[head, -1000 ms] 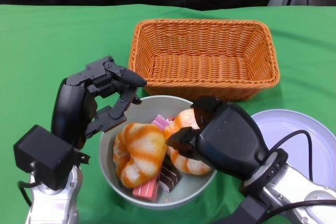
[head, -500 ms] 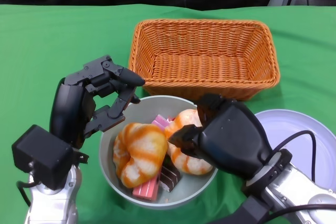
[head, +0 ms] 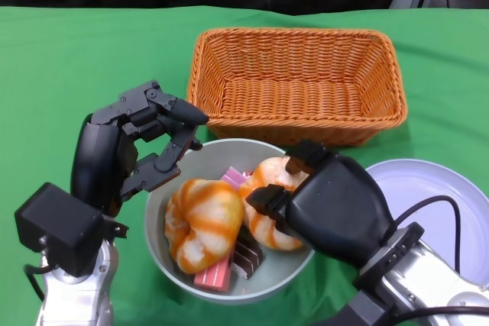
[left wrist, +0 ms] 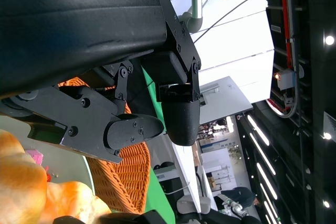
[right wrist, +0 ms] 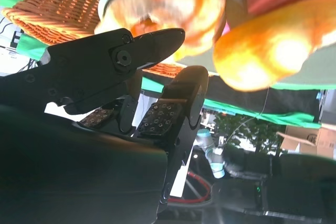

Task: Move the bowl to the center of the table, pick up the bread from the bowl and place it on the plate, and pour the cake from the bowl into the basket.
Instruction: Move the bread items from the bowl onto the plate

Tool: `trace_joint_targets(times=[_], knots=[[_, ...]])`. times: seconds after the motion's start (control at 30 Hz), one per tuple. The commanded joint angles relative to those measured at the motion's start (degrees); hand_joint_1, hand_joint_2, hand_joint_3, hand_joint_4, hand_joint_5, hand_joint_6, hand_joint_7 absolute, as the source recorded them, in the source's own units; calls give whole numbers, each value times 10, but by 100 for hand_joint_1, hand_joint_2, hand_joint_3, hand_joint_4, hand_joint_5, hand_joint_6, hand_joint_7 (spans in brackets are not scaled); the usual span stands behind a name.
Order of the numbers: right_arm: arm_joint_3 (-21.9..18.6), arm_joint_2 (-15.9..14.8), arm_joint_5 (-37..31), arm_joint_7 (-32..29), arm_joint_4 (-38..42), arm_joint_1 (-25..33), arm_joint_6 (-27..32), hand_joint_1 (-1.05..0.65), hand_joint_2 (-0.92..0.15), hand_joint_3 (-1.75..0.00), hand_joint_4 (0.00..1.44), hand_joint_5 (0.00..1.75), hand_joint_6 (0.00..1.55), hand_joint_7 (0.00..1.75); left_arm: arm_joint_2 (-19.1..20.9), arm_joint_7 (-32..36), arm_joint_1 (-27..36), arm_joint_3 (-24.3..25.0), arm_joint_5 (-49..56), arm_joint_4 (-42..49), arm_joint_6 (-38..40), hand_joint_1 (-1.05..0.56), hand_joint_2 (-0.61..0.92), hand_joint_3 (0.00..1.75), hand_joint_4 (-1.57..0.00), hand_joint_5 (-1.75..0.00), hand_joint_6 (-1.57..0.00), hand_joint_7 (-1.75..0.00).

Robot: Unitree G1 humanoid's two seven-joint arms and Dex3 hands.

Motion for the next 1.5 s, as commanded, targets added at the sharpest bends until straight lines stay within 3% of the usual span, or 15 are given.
trace_joint_targets(times=[0.03,0.23,0.53,0.67,0.9,0.97,1.07,1.27,1.5], knots=[[2,-5,-11,-12,13,-4,8,-40,-90,0,63,53,87,0,6,8,-8,5,2,3,-7,-9,83,54,-76,-137,-86,-97],[7,-3,-24,-32,31,-17,15,-40,-88,0,60,50,82,0,4,8,-10,5,0,8,-12,-10,85,49,-77,-136,-87,-97],[3,-5,-1,-27,5,-11,-3,-58,-89,-1,56,51,68,0,3,7,-16,7,-5,13,-15,-10,87,45,-77,-136,-86,-97],[-3,-17,27,-38,-14,-7,-37,-68,-84,0,57,47,67,1,5,14,-20,12,-2,18,-20,-9,88,44,-76,-137,-85,-97],[-21,-45,86,-63,-66,11,-129,-71,-84,0,57,49,66,1,10,41,-34,30,8,27,-16,-9,88,46,-76,-139,-85,-98],[-22,-47,90,-79,-71,10,-154,-73,-83,0,56,54,68,2,15,48,-39,33,14,29,-13,-7,83,56,-76,-141,-84,-102],[-18,-46,92,-82,-64,8,-180,-72,-80,0,52,63,70,1,17,51,-44,39,8,32,-5,-6,78,66,-75,-140,-83,-103],[-5,-46,70,-108,-17,-2,-215,-76,-83,-1,49,61,64,0,23,57,-49,49,12,30,1,-10,77,65,-75,-140,-83,-101],[19,-29,44,-171,77,-39,-234,-59,-81,0,53,53,66,1,30,61,-53,57,-1,10,34,-11,78,63,-76,-142,-84,-102]])
